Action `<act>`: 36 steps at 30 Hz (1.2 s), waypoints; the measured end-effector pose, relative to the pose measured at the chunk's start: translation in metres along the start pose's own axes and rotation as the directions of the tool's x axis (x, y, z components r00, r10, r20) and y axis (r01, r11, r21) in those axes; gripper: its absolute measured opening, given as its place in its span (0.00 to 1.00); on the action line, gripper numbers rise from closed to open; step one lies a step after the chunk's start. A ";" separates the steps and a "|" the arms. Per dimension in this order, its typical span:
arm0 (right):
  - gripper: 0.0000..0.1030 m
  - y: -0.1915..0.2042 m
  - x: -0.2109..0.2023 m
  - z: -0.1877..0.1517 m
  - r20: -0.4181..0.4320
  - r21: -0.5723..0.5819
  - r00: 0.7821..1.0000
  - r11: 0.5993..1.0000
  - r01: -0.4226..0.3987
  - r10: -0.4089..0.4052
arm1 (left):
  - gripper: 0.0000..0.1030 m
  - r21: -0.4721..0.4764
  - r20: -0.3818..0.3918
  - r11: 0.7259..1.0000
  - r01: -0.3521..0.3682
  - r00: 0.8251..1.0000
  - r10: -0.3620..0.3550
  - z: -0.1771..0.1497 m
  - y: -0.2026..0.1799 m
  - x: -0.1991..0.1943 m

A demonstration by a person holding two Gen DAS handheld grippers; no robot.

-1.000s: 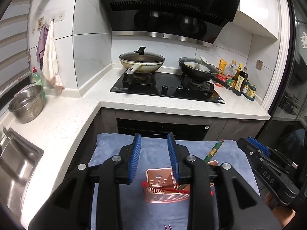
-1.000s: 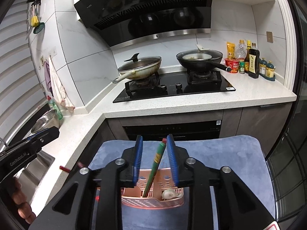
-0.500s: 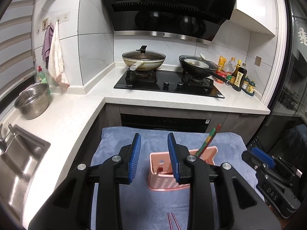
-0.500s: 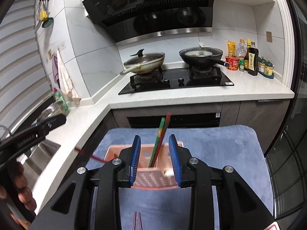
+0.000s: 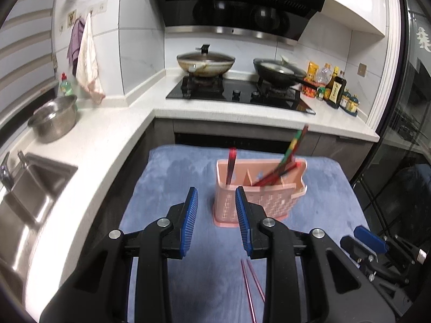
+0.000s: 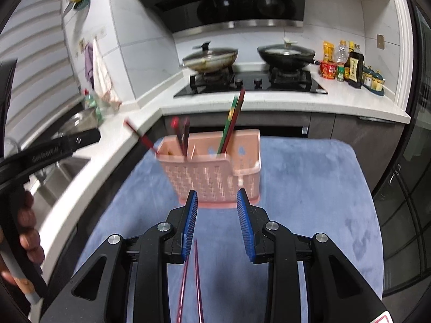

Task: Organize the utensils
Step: 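Move both open tools back toward the last two red chopsticks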

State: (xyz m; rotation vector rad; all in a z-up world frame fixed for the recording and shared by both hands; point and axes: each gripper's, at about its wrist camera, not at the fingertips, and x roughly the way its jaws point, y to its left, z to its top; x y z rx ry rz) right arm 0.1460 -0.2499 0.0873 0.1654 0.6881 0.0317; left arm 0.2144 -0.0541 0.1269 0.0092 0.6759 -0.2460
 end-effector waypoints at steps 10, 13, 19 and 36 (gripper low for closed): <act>0.29 0.007 0.006 -0.088 -0.161 -0.032 0.987 0.999 0.012 -0.017 | 0.27 -0.043 -0.102 0.998 -0.040 0.994 0.036 -0.078 0.021 0.007; 0.30 0.009 0.009 -0.110 -0.206 -0.025 0.979 1.000 0.002 -0.007 | 0.27 -0.047 -0.130 0.998 -0.049 0.991 0.042 -0.101 0.025 0.007; 0.30 0.015 0.013 -0.148 -0.271 -0.038 0.962 0.999 -0.002 -0.008 | 0.27 -0.036 -0.194 0.999 -0.039 0.981 0.031 -0.142 0.024 0.005; 0.26 0.020 0.027 -0.202 -0.378 -0.028 0.926 0.999 -0.027 0.015 | 0.27 -0.006 -0.319 1.000 -0.001 0.948 -0.001 -0.214 0.003 0.003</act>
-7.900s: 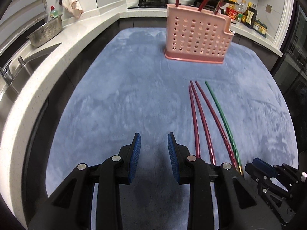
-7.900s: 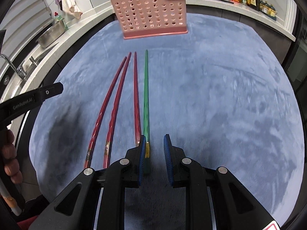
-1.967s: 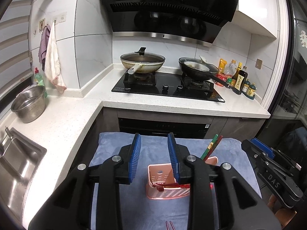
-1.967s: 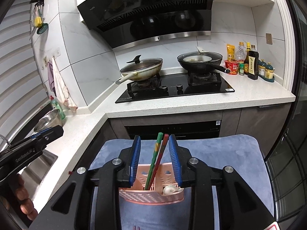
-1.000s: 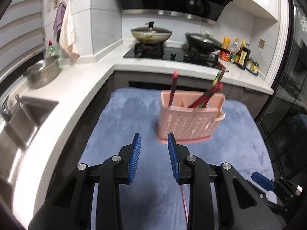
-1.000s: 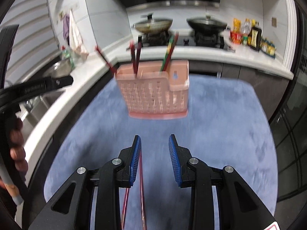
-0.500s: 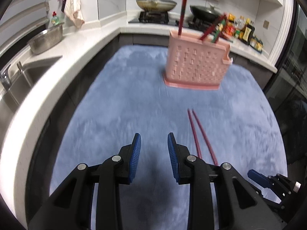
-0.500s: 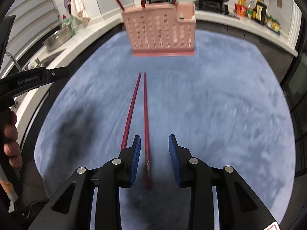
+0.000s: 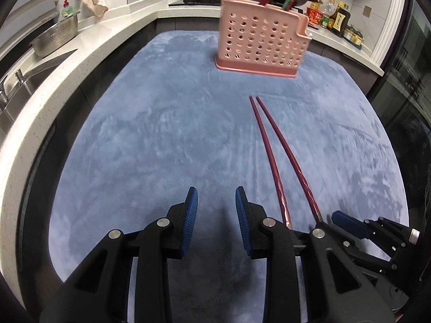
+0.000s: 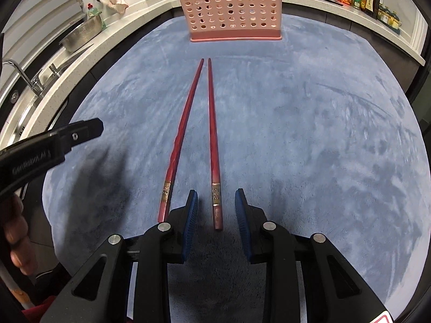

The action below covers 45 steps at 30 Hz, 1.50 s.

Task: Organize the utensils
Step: 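Move both open tools back toward the last two red chopsticks, then grasp a red chopstick with the right tool while the left tool grasps the other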

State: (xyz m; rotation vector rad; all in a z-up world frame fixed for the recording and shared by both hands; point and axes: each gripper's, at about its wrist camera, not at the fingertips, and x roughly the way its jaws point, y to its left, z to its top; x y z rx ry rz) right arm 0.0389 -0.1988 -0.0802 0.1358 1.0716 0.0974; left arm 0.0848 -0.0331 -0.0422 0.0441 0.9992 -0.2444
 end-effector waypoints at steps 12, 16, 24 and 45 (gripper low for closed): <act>0.12 -0.003 0.011 -0.001 -0.019 0.005 1.000 1.000 0.007 -0.007 | 0.39 0.032 -0.033 0.999 0.016 0.999 -0.015 -0.008 -0.011 0.006; 0.07 -0.003 0.012 -0.001 -0.019 0.004 1.000 1.000 0.012 -0.012 | 0.43 0.044 -0.045 0.999 0.029 0.999 -0.027 -0.010 -0.015 0.008; 0.07 -0.017 -0.002 -0.007 -0.006 0.053 0.999 0.998 0.038 -0.038 | 0.51 0.097 -0.067 0.993 0.073 0.996 -0.067 -0.016 -0.034 0.012; 0.07 -0.030 -0.012 -0.016 0.002 0.103 0.999 0.994 0.046 -0.047 | 0.31 0.111 -0.158 0.986 0.122 0.982 -0.104 -0.032 -0.057 0.041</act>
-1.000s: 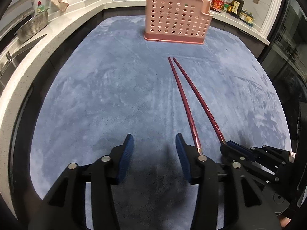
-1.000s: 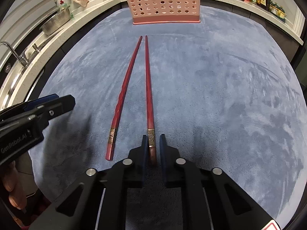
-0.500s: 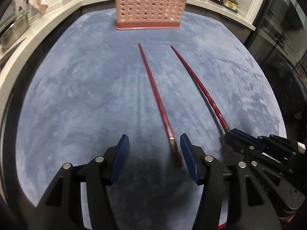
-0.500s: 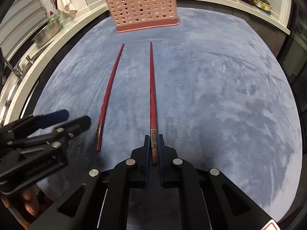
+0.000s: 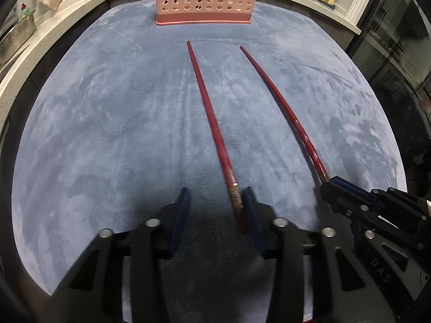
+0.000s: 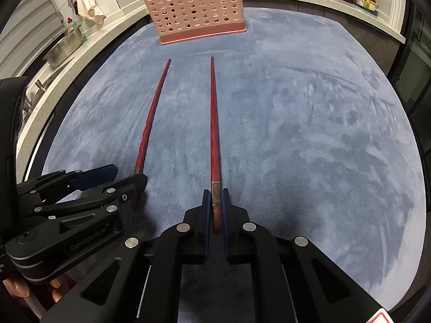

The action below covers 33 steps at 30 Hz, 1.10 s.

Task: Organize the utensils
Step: 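Grasp a red chopstick with the right tool while the left tool grasps the other, then lift both chopsticks and carry them over the pink holder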

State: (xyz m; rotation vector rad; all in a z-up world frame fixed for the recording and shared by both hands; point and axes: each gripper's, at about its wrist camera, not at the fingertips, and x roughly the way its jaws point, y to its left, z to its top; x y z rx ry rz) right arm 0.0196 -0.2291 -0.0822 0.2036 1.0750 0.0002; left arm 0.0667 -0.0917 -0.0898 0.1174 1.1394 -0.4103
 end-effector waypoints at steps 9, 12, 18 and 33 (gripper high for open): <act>0.07 0.003 0.001 -0.003 0.002 -0.006 1.000 1.000 -0.004 0.004 | 0.07 0.018 -0.001 1.000 0.015 1.000 -0.015 -0.002 -0.001 -0.003; 0.07 0.003 -0.001 -0.002 0.005 -0.005 1.000 1.000 -0.007 0.007 | 0.07 0.011 0.005 1.000 0.014 1.000 -0.014 -0.003 0.001 -0.006; 0.07 0.004 -0.010 0.001 0.021 -0.007 1.000 1.000 -0.019 0.020 | 0.07 -0.004 0.046 1.000 0.013 0.999 -0.012 0.000 0.007 -0.023; 0.07 0.006 -0.077 0.043 0.197 0.009 0.979 0.998 -0.059 0.056 | 0.07 -0.028 0.254 0.999 0.030 0.967 -0.021 0.043 0.022 -0.107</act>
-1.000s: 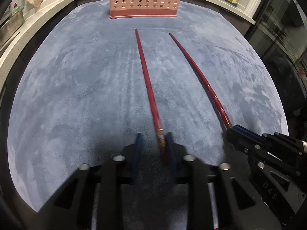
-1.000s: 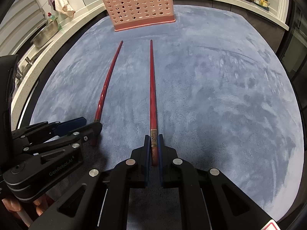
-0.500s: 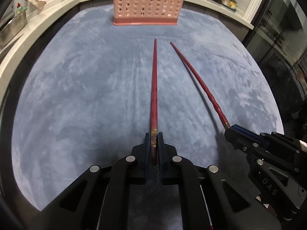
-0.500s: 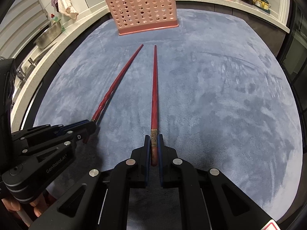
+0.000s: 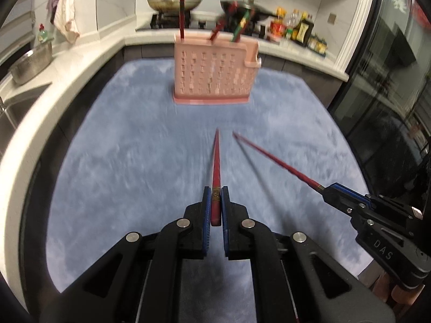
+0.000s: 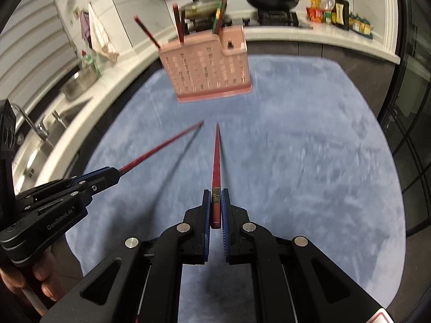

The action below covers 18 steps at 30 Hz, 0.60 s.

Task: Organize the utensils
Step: 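Lift both chopsticks and carry them over the pink holder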

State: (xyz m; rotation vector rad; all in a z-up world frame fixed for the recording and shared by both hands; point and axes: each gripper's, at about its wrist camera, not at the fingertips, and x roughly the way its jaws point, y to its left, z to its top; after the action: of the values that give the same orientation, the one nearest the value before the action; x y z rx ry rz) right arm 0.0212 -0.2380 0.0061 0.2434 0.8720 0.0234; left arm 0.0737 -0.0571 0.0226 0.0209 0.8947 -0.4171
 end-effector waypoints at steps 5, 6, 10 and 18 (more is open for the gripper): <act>0.07 0.000 -0.022 0.032 0.077 0.006 0.997 1.000 -0.013 0.013 | 0.07 -0.002 0.062 1.000 -0.011 0.998 0.011 0.030 0.005 -0.018; 0.07 0.000 -0.025 0.038 0.093 0.007 0.996 1.000 -0.014 0.014 | 0.07 0.001 0.079 1.000 -0.018 0.997 0.018 0.037 0.005 -0.021; 0.07 -0.003 -0.033 0.062 0.141 0.019 0.990 0.999 -0.032 0.029 | 0.07 0.009 0.126 0.999 -0.034 0.991 0.033 0.063 0.008 -0.030; 0.07 -0.007 -0.035 0.105 0.202 0.033 0.978 0.997 -0.063 0.055 | 0.07 0.000 0.198 0.998 -0.057 0.979 0.055 0.113 0.012 -0.040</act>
State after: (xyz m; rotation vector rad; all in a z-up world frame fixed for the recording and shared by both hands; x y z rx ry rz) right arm 0.0776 -0.2698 0.0959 0.3033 0.6637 0.0363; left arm 0.1414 -0.0543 0.1224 0.0099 0.6951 -0.3623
